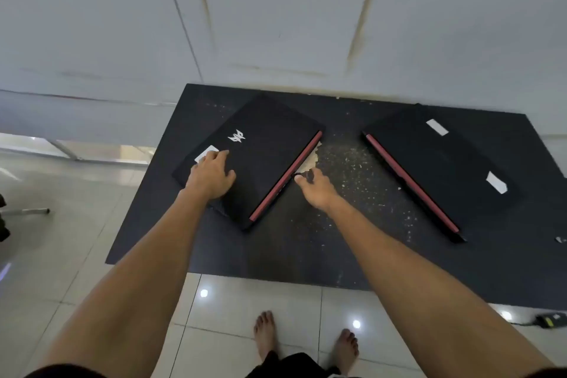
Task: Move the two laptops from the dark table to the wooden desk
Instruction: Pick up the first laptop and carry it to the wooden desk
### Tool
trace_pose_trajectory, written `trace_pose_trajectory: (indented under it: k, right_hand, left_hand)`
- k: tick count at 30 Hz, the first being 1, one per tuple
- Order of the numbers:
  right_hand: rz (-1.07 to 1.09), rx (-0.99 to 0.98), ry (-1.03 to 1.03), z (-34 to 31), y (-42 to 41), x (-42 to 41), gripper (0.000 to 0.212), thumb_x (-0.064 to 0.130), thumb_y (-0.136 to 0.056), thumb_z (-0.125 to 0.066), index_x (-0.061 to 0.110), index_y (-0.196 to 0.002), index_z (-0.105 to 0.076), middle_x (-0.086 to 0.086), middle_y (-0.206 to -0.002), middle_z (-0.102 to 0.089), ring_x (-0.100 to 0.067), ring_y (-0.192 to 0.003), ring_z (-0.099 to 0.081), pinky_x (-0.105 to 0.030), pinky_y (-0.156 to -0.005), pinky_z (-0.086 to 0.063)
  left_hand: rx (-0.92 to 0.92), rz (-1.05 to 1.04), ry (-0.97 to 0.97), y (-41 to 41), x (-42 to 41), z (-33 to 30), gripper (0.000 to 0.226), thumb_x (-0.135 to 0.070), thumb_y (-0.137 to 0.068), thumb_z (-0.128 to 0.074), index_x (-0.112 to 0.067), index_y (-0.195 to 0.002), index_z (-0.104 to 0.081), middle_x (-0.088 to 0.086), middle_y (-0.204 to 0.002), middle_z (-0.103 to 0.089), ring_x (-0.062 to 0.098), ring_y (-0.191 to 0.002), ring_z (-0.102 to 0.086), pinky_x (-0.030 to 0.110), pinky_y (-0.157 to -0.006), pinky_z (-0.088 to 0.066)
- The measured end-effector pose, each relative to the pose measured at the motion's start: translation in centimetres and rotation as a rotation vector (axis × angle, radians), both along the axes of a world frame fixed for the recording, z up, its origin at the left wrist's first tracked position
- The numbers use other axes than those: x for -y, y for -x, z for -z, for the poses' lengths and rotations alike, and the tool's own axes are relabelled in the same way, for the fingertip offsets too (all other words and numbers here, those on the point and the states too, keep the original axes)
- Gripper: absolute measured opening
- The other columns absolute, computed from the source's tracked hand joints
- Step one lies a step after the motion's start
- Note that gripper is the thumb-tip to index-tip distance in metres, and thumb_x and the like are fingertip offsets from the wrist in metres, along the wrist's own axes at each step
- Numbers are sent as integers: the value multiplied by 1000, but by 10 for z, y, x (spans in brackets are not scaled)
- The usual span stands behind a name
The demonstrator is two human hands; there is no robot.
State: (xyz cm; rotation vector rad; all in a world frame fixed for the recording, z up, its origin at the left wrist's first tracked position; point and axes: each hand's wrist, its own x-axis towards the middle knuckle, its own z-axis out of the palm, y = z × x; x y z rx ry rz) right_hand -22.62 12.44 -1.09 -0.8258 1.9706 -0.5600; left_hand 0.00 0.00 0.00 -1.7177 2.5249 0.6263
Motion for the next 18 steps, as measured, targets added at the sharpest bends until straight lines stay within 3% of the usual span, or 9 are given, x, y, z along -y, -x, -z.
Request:
trace_pose_trajectory:
  k: [4,8,14,18]
  right_hand:
    - [60,77,-22,22,-26,22,80,51,-102,-49,15,-163,-13,-10,-168,-18,-30,-153,-22,-47,-123,-24]
    - [236,170,-25,43,-50,50,82,47,-100,-54,13,-162,-12,-11,-164,-25,-33,-144,-38,-48,-116,-38]
    - [398,39,-40,62,-63,68,77,40,-100,-59,10,-159,-19,-16,-153,-25,-36,-126,-50,-51,-99,-54]
    - [407,-55,-46,70,-68,71,78,40,-101,-58,12,-160,-17,-17,-153,-25,-37,-124,-53,-47,-100,-52]
  left_hand:
    - [19,-60,-22,-21,28,18,61,-33,-94,-52,-16,-150,-33,14,-149,-36,38,-135,-38,52,-108,-35]
    - [0,-84,-9,-30,60,37,62,-31,-92,-54,-15,-149,-35,14,-148,-37,37,-135,-37,53,-109,-33]
    - [32,-101,-71,-35,90,59,69,-35,-92,-52,-15,-153,-25,12,-156,-26,37,-142,-27,54,-114,-25]
    - [27,-134,-85,-35,89,70,72,-39,-92,-50,-20,-154,-20,10,-154,-24,43,-134,-32,55,-109,-28]
